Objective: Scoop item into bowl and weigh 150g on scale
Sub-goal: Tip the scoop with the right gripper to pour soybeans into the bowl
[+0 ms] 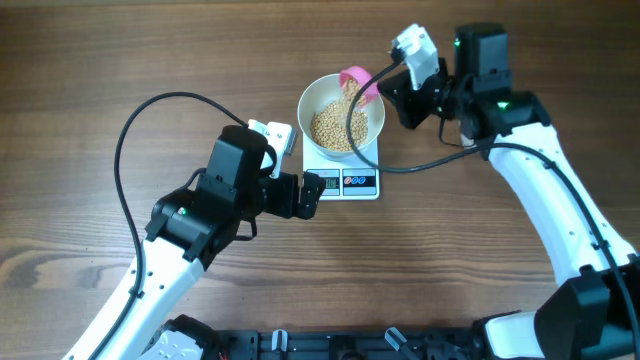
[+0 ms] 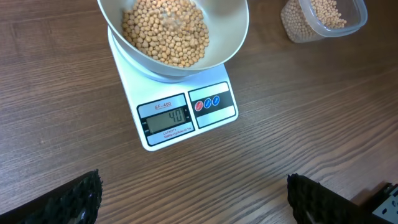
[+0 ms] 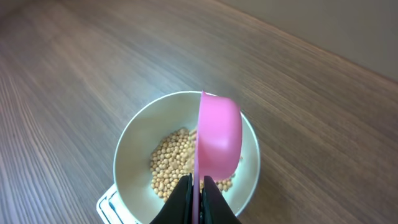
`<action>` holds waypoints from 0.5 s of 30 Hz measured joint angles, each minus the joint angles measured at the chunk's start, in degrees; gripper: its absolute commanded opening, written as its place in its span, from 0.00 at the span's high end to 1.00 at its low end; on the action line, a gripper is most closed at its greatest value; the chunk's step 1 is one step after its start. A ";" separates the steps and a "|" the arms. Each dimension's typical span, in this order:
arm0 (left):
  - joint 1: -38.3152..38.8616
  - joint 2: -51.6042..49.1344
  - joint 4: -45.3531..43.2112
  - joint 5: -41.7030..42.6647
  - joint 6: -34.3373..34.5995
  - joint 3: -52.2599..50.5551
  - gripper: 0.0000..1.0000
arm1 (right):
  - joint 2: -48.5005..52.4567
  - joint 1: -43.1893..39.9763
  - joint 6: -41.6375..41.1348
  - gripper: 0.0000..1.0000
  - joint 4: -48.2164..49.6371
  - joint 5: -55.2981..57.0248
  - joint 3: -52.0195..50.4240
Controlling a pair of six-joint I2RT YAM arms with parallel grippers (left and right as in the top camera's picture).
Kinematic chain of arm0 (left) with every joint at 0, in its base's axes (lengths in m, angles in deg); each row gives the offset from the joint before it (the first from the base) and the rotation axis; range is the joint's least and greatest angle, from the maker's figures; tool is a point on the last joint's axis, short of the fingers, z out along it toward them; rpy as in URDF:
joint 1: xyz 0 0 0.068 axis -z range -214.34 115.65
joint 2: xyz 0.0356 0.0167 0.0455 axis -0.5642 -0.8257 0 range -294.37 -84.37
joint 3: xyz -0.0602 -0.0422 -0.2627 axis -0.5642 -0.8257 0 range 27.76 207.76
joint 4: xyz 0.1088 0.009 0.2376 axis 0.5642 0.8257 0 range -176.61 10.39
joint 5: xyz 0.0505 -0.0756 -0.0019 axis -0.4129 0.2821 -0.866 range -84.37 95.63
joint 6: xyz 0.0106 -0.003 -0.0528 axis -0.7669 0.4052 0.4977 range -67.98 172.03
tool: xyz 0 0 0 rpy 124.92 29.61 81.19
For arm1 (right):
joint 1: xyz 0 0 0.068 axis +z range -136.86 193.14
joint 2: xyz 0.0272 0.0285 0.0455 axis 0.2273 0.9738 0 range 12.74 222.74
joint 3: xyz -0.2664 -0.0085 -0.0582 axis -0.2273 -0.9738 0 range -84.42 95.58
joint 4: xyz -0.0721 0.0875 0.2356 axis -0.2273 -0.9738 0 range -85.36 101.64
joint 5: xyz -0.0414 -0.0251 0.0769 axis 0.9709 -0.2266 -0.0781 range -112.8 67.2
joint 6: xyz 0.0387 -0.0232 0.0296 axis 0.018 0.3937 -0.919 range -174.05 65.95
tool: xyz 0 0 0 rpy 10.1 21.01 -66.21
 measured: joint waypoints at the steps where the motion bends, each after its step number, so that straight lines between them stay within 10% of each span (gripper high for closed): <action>1: 0.00 0.00 0.00 0.00 0.00 0.00 0.00 | 0.00 0.61 0.85 0.96 -0.04 0.52 0.00; 15: 0.00 0.00 0.00 0.00 0.00 0.00 0.00 | 0.00 9.46 14.86 0.96 -0.20 16.02 0.00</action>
